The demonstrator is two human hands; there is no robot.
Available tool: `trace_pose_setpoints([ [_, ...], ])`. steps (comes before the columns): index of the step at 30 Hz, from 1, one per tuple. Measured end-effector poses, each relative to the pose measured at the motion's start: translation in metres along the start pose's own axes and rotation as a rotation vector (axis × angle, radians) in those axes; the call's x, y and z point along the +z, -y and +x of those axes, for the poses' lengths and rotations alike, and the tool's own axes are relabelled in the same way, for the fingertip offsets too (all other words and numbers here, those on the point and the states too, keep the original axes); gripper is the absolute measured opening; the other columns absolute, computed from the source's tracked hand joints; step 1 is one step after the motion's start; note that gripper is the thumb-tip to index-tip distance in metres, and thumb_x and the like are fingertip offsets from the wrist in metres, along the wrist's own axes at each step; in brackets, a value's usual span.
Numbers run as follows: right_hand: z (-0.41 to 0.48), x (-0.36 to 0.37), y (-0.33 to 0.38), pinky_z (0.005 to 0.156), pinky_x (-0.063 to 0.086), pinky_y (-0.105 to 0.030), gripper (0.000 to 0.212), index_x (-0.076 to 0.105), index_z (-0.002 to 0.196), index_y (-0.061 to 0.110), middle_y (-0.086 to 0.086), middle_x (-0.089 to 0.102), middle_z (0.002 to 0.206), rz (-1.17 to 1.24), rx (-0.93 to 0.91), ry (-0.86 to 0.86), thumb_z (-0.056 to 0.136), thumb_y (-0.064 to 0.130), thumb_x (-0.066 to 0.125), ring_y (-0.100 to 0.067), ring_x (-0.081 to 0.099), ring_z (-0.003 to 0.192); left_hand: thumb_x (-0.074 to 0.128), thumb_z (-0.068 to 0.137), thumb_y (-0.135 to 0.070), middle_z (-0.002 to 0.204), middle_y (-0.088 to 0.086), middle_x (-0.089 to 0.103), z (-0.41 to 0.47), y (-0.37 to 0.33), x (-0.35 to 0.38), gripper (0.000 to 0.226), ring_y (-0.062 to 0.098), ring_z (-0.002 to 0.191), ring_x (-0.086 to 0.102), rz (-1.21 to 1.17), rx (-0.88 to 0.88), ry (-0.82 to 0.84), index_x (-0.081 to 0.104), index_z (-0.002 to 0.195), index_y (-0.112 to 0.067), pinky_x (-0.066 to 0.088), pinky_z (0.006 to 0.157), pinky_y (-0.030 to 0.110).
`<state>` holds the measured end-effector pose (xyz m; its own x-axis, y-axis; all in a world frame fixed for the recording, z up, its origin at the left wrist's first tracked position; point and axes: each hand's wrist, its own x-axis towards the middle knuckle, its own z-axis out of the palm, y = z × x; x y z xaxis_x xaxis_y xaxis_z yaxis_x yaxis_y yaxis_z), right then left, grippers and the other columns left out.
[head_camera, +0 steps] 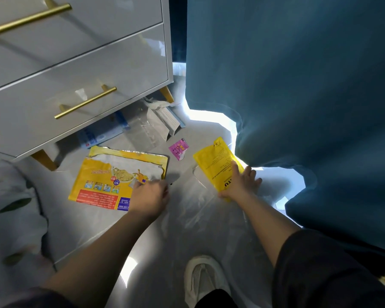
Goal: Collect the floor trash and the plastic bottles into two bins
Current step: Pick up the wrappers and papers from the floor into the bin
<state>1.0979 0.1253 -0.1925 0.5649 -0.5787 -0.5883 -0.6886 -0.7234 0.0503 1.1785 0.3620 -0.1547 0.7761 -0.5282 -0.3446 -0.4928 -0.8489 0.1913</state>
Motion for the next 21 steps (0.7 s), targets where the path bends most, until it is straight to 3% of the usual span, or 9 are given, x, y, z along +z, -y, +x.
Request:
trace_pose_setpoints([
  [3, -0.005, 0.004, -0.002, 0.106, 0.025, -0.051, 0.112, 0.012, 0.144, 0.028, -0.015, 0.028, 0.139, -0.002, -0.001, 0.023, 0.06, 0.057, 0.079, -0.034, 0.028, 0.132, 0.044, 0.094, -0.026, 0.093, 0.001, 0.065, -0.001, 0.0, 0.0, 0.014, 0.023, 0.085, 0.06, -0.014, -0.003, 0.007, 0.053, 0.086, -0.02, 0.034, 0.09, 0.035],
  [6, -0.009, 0.008, -0.002, 0.102, 0.033, -0.049, 0.104, 0.017, 0.14, 0.027, -0.014, 0.034, 0.133, 0.085, 0.01, 0.077, 0.063, 0.051, 0.081, -0.038, 0.039, 0.125, 0.045, 0.094, -0.027, 0.093, 0.0, 0.064, -0.002, 0.001, 0.0, 0.013, 0.021, 0.085, 0.059, -0.02, 0.002, 0.011, 0.052, 0.085, -0.022, 0.034, 0.087, 0.035],
  [8, -0.011, 0.011, -0.004, 0.099, 0.04, -0.049, 0.091, 0.021, 0.138, 0.024, -0.016, 0.037, 0.131, 0.18, 0.013, 0.095, 0.071, 0.037, 0.08, -0.039, 0.045, 0.12, 0.045, 0.094, -0.027, 0.092, -0.001, 0.064, -0.004, 0.002, -0.001, 0.012, 0.021, 0.084, 0.059, -0.034, 0.006, 0.003, 0.051, 0.085, -0.022, 0.034, 0.085, 0.034],
  [11, -0.02, 0.005, -0.005, 0.091, 0.047, -0.044, 0.055, 0.029, 0.132, 0.019, -0.019, 0.049, 0.126, 0.214, -0.044, 0.049, 0.085, 0.01, 0.057, -0.039, 0.053, 0.111, 0.045, 0.094, -0.026, 0.093, 0.0, 0.065, -0.011, 0.001, -0.007, 0.014, 0.022, 0.086, 0.06, -0.045, -0.005, -0.013, 0.056, 0.089, -0.019, 0.035, 0.085, 0.034],
  [13, -0.031, -0.007, -0.005, 0.084, 0.047, -0.038, 0.052, 0.034, 0.134, 0.02, -0.018, 0.055, 0.122, 0.258, -0.095, 0.039, 0.087, 0.004, 0.048, -0.038, 0.055, 0.108, 0.045, 0.093, -0.026, 0.095, 0.001, 0.066, -0.018, -0.001, -0.015, 0.015, 0.024, 0.089, 0.06, -0.046, -0.017, -0.021, 0.058, 0.091, -0.018, 0.034, 0.083, 0.033],
  [17, -0.07, -0.049, -0.005, 0.071, 0.047, -0.034, 0.05, 0.042, 0.127, 0.025, -0.012, 0.062, 0.112, 0.403, -0.22, 0.013, 0.083, 0.005, 0.051, -0.034, 0.059, 0.099, 0.049, 0.091, -0.025, 0.091, 0.007, 0.068, -0.034, -0.01, -0.047, 0.014, 0.029, 0.085, 0.061, -0.157, -0.033, -0.052, 0.059, 0.089, -0.015, 0.037, 0.067, 0.029],
  [21, -0.131, -0.099, -0.025, 0.07, 0.049, -0.034, 0.05, 0.048, 0.123, 0.027, -0.004, 0.064, 0.092, 0.59, -0.307, -0.069, 0.08, 0.003, 0.054, -0.026, 0.061, 0.087, 0.053, 0.091, -0.021, 0.083, 0.009, 0.067, -0.059, -0.026, -0.093, 0.009, 0.031, 0.081, 0.062, -0.347, 0.001, -0.123, 0.056, 0.087, -0.013, 0.041, 0.06, 0.03],
])
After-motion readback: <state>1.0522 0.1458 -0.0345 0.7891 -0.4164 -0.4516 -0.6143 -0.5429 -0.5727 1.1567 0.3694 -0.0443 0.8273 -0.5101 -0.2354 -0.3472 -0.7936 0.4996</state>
